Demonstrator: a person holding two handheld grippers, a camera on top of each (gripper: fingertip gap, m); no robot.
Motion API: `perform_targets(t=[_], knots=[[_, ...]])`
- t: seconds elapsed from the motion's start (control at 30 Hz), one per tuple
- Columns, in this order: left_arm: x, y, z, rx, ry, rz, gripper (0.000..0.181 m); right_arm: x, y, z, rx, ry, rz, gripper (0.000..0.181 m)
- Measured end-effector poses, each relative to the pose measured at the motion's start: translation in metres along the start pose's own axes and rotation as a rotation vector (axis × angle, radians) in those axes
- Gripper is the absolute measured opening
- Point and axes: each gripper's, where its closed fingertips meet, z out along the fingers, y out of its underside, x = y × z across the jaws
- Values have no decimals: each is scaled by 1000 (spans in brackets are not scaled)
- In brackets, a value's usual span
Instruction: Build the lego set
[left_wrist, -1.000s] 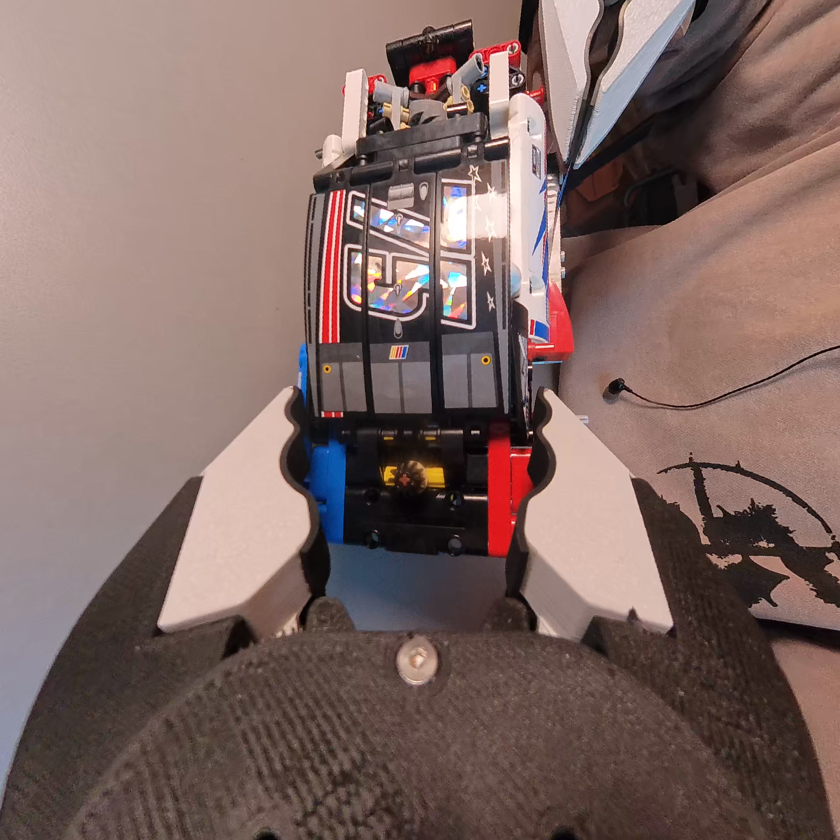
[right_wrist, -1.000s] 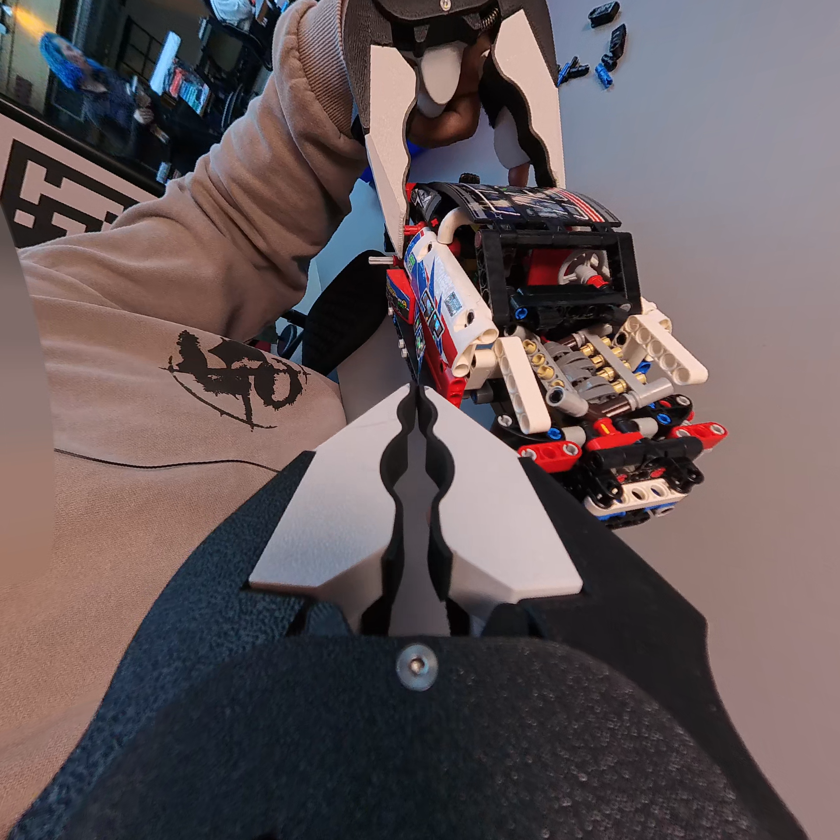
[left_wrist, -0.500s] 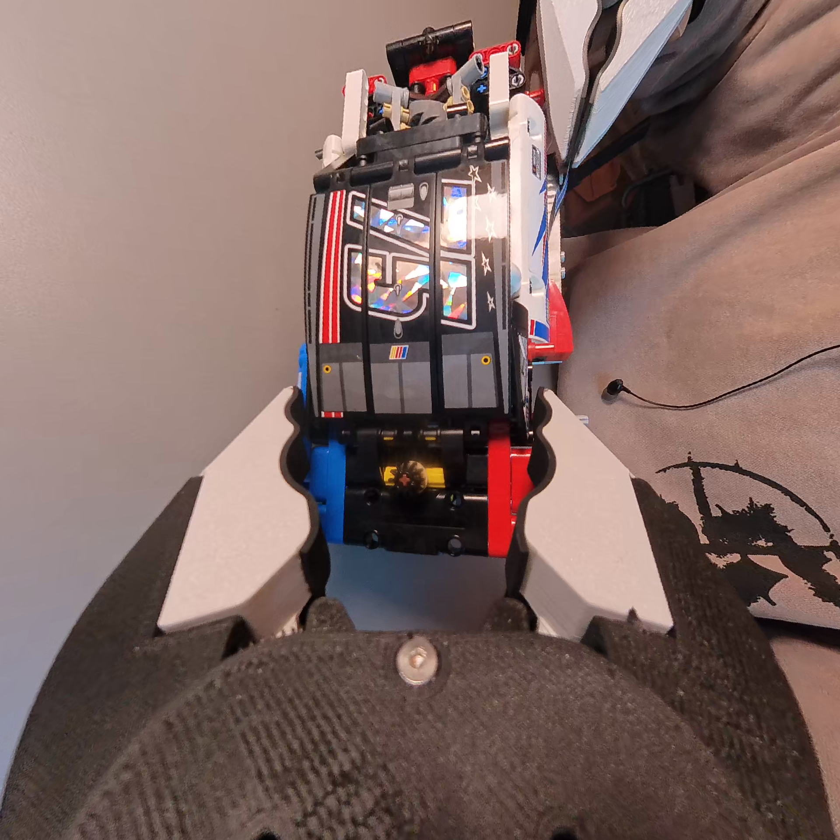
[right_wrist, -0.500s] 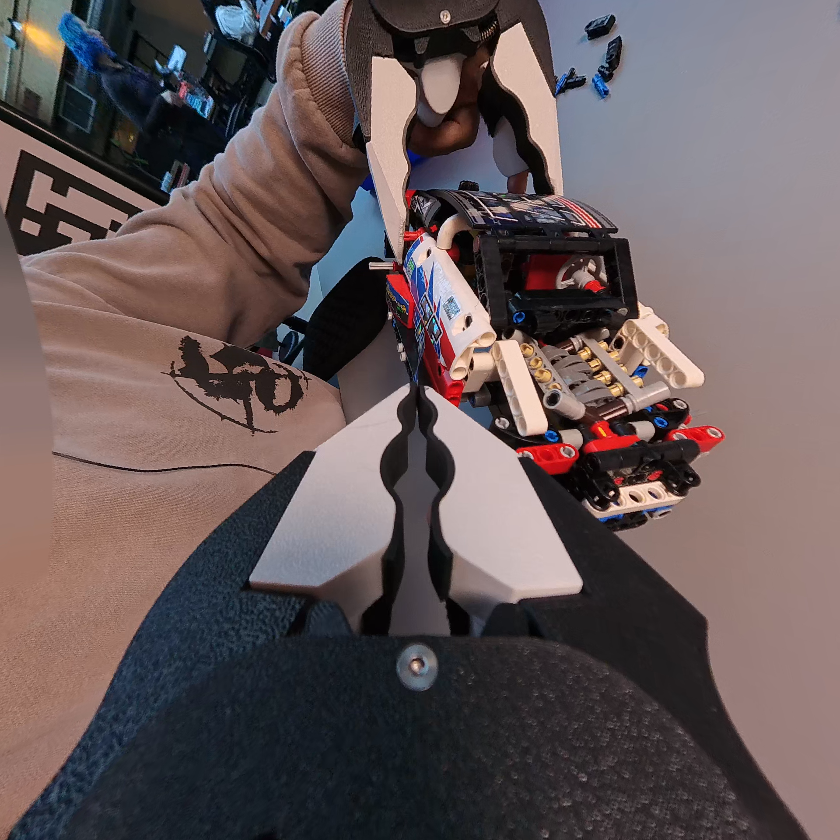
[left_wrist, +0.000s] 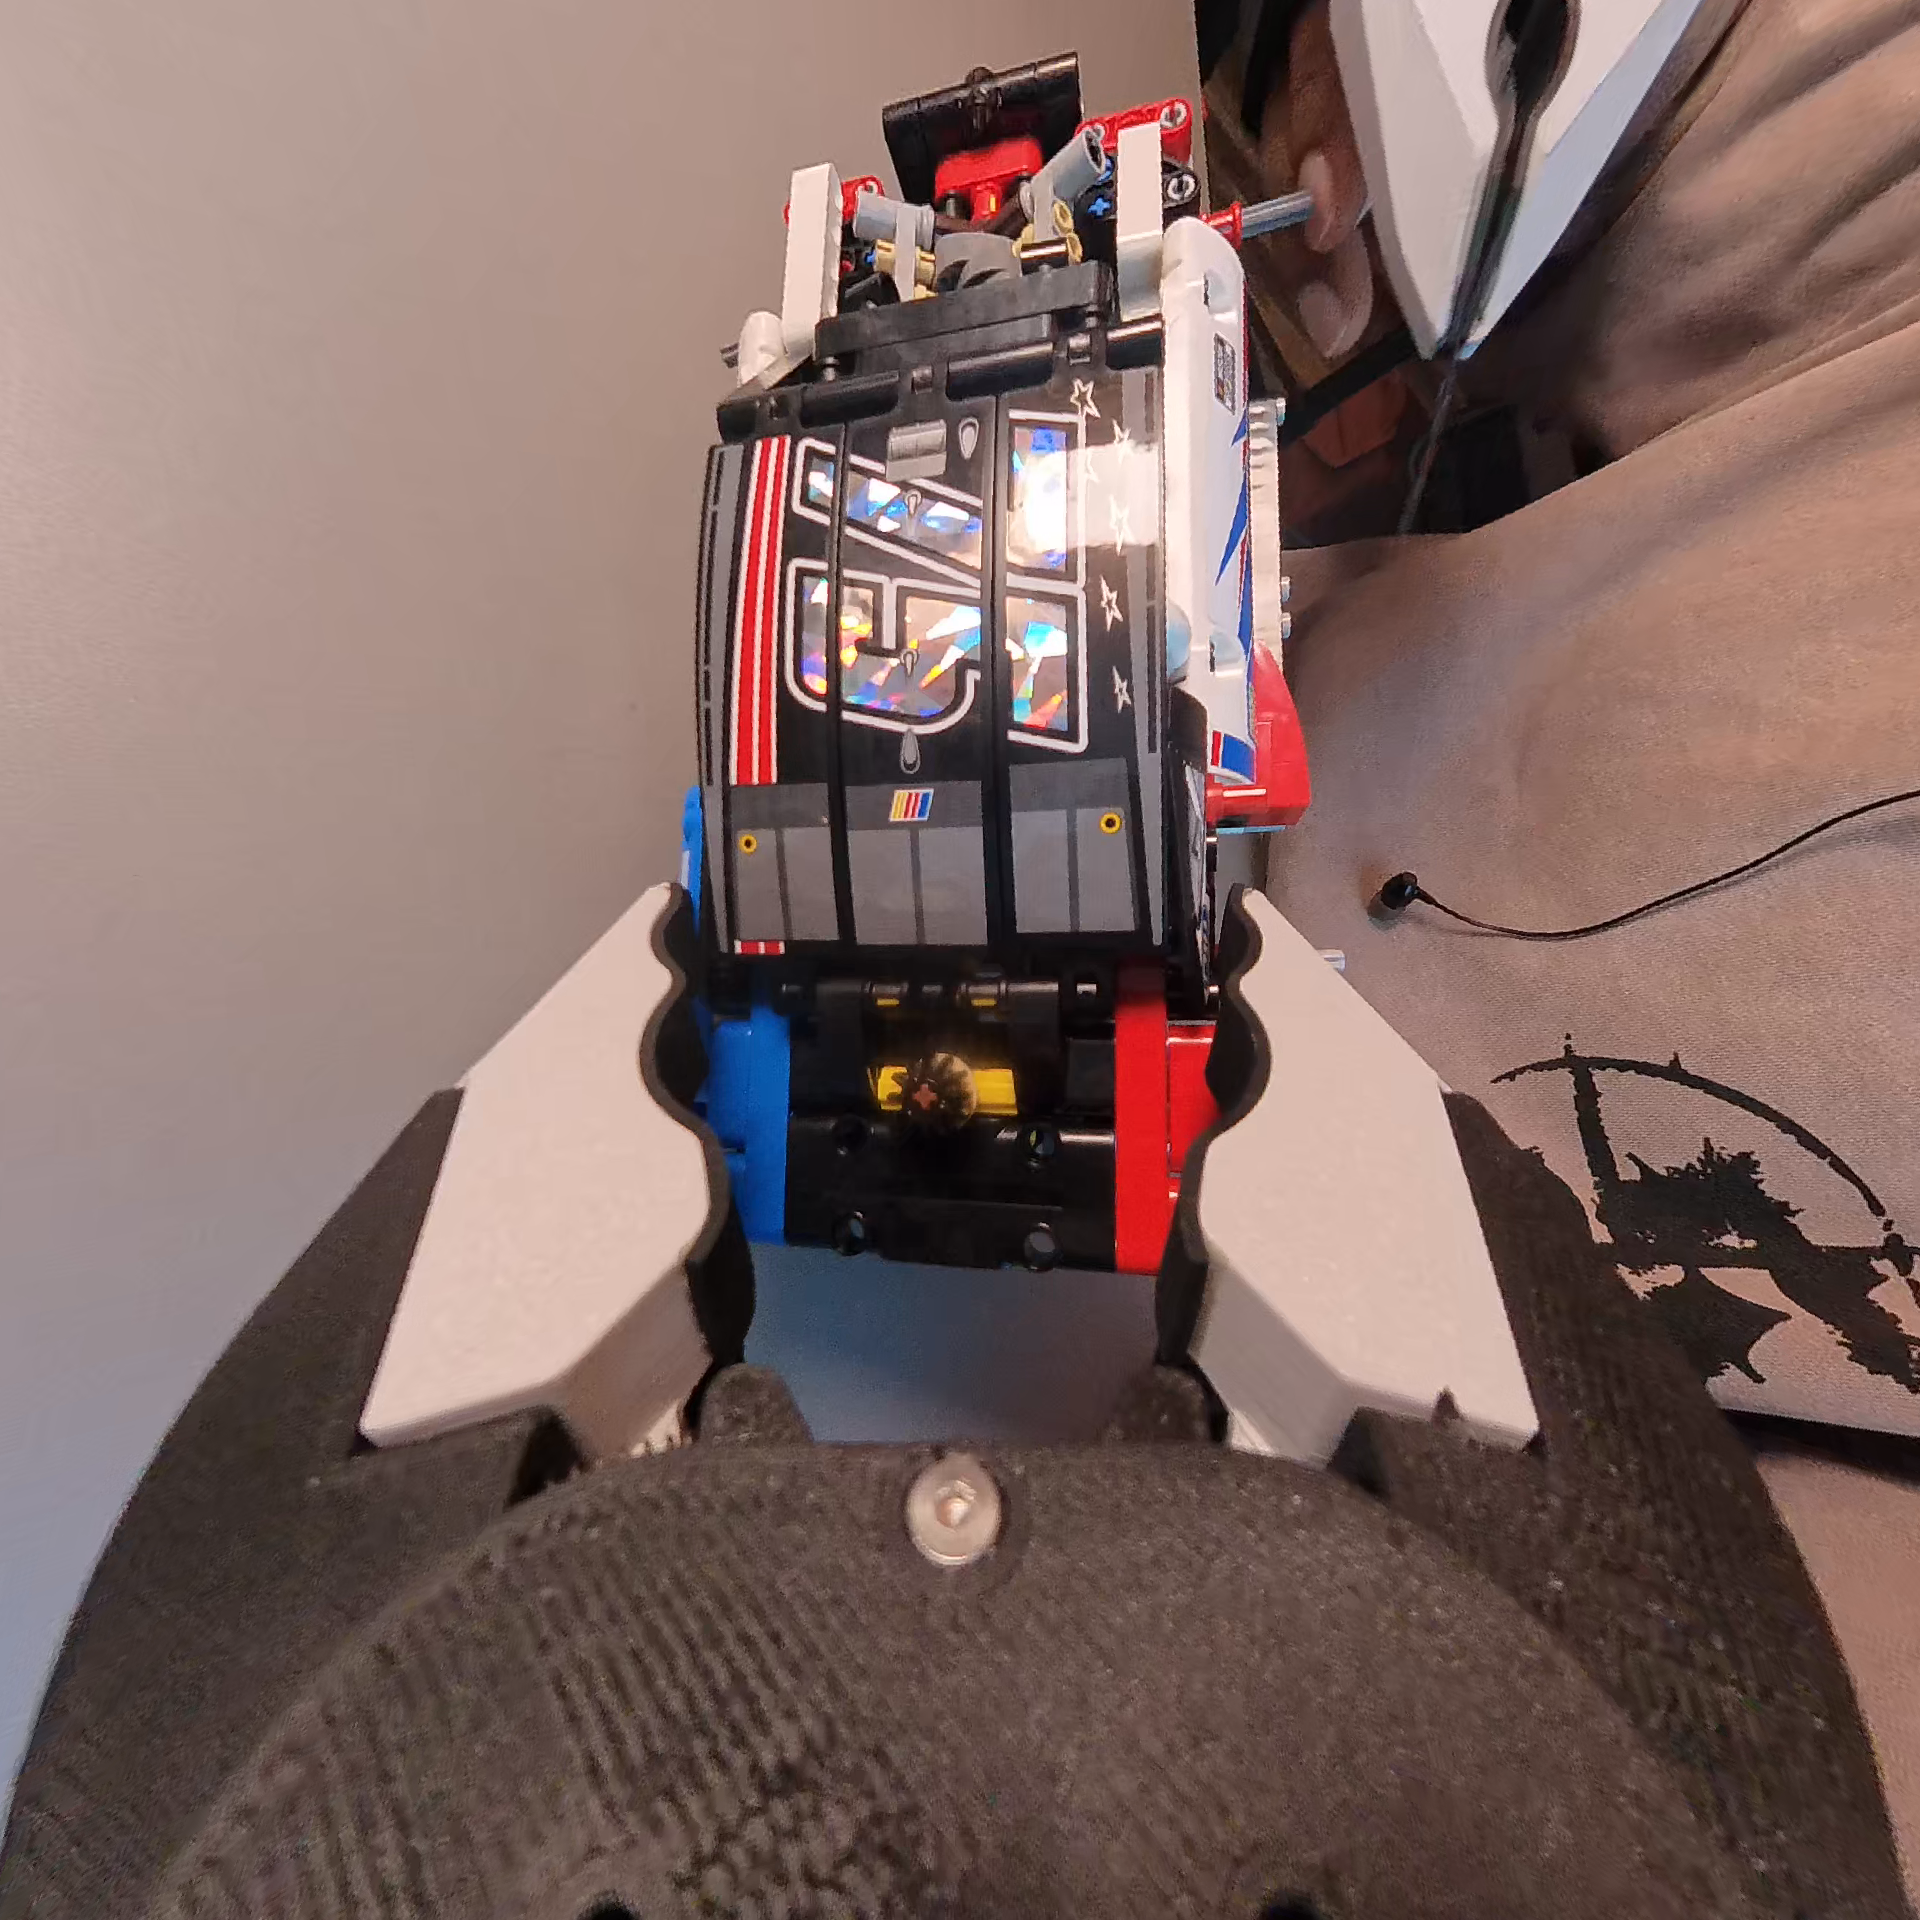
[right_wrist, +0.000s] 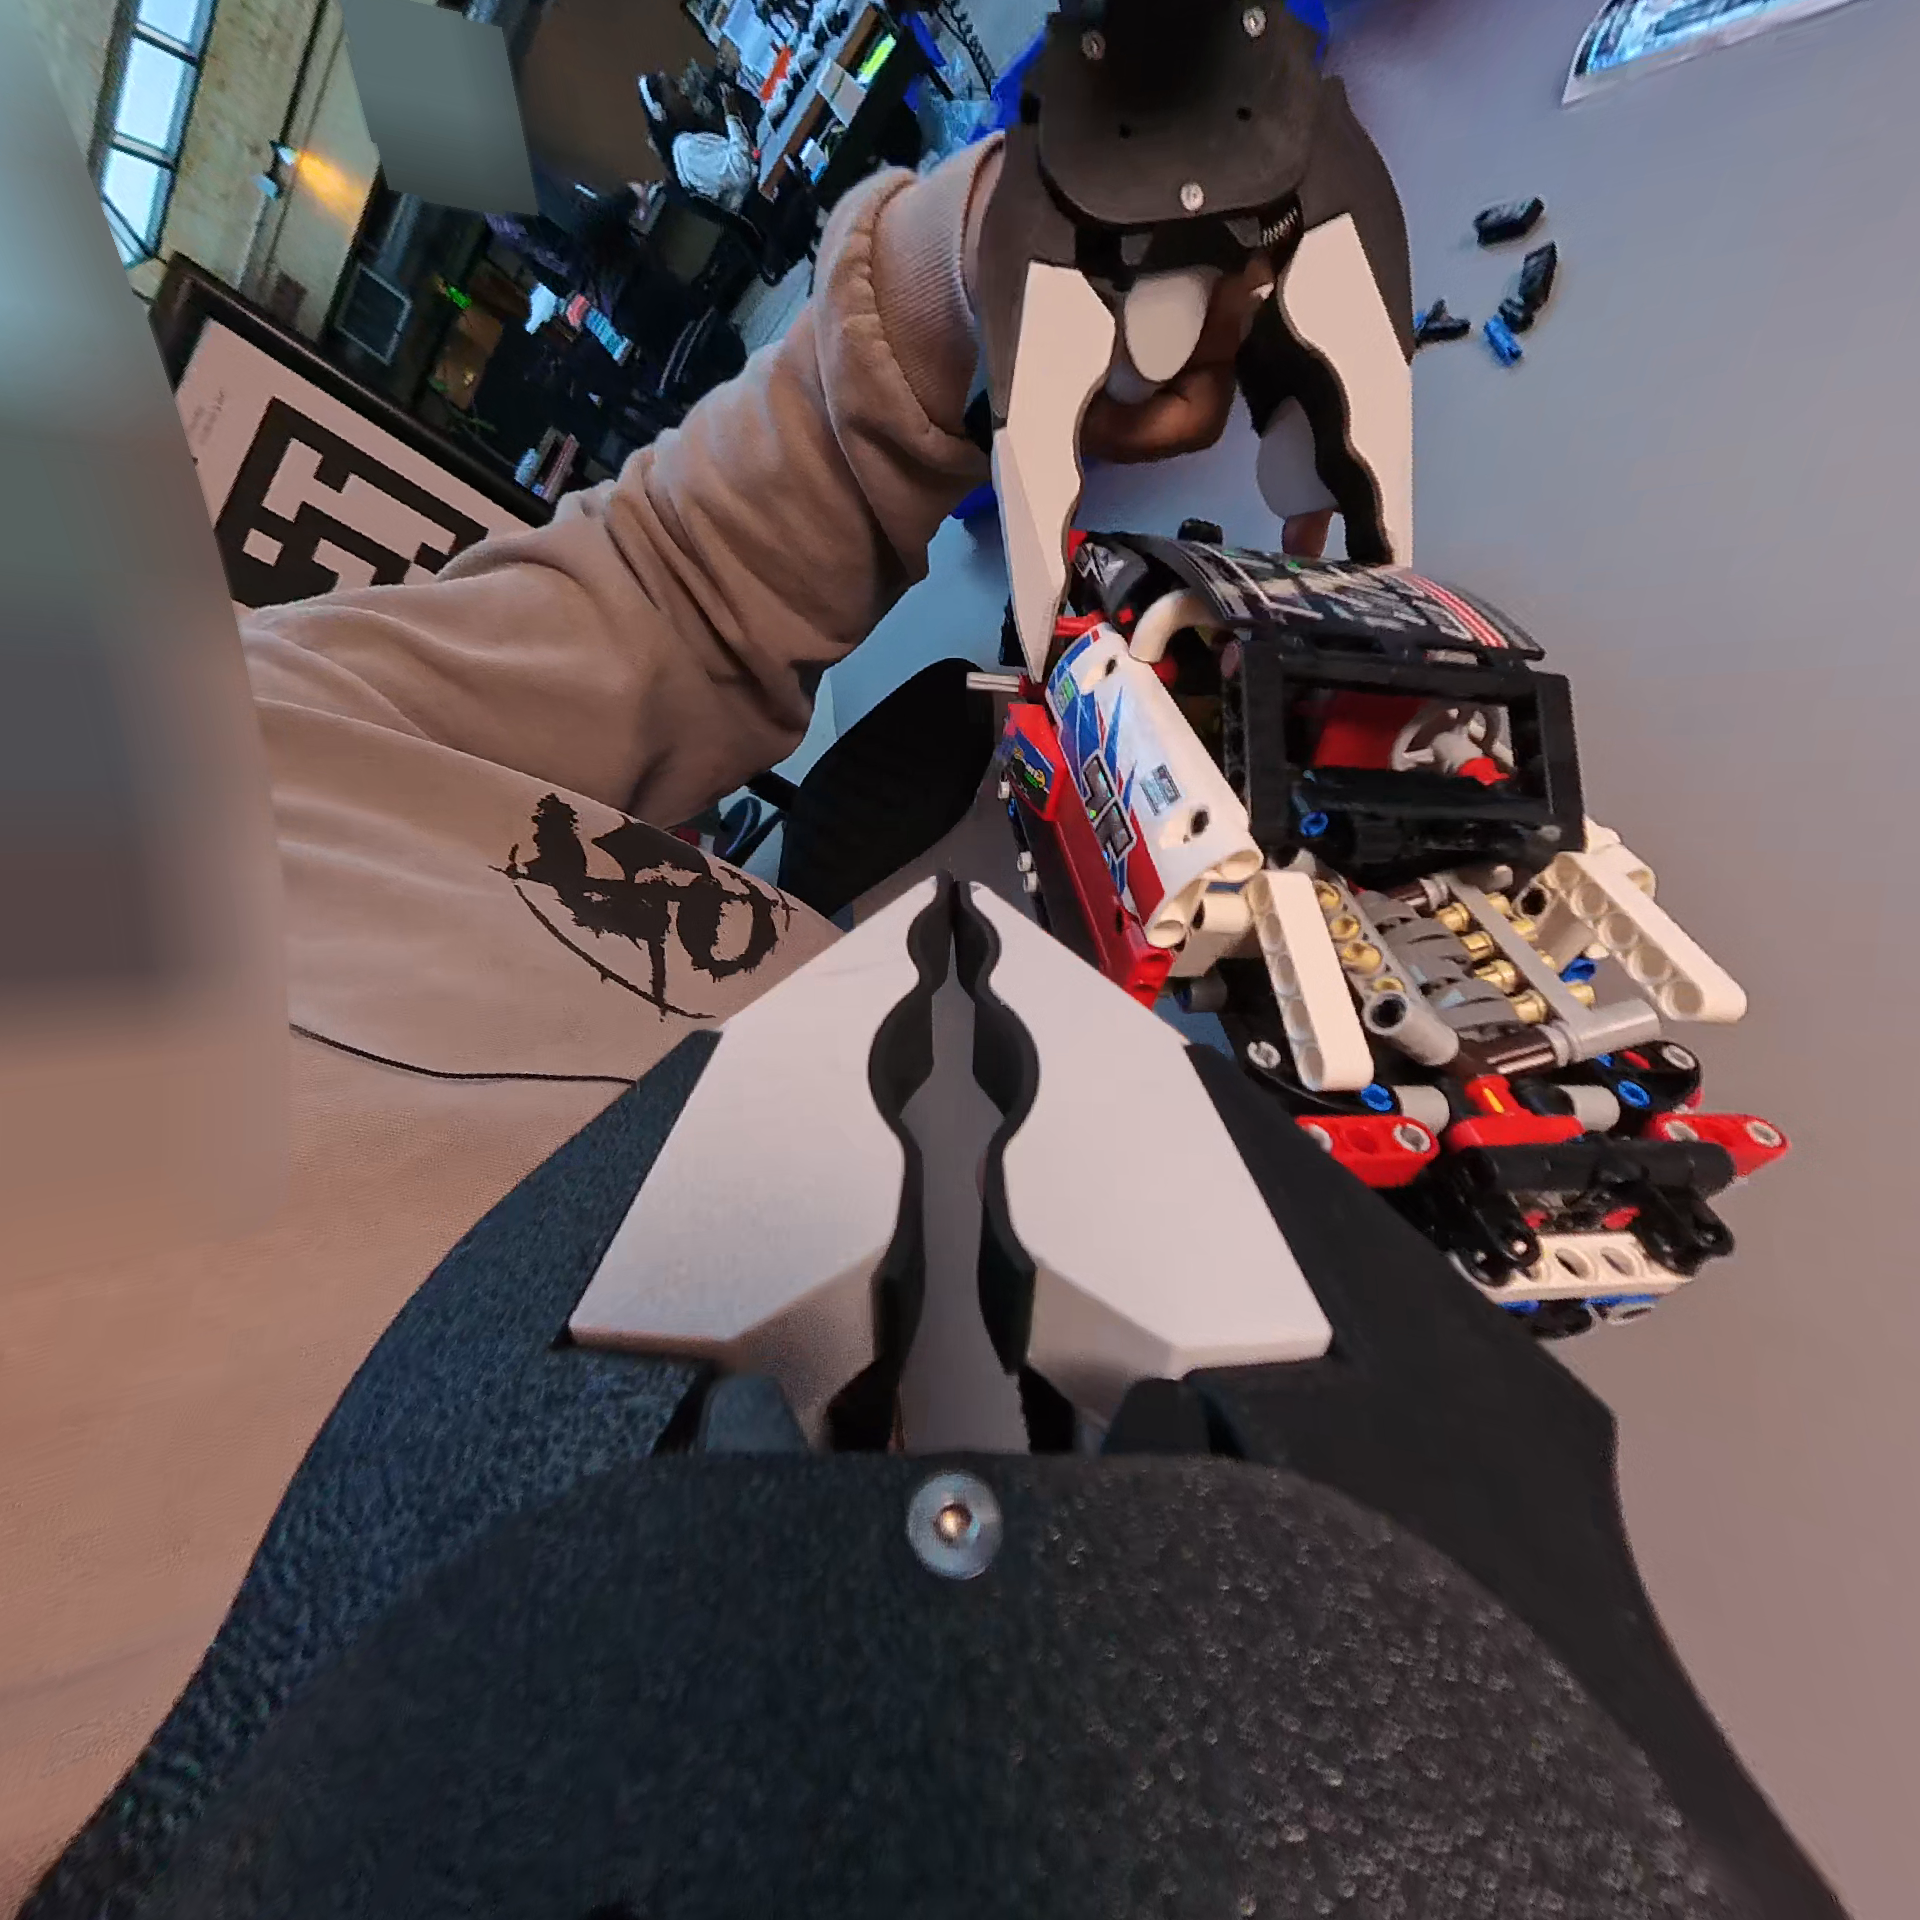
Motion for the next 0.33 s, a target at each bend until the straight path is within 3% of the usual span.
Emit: perform_targets(t=[0.33], knots=[[0,0,0,-3,-1,1,98,12,10,1,-67,81,6,0]])
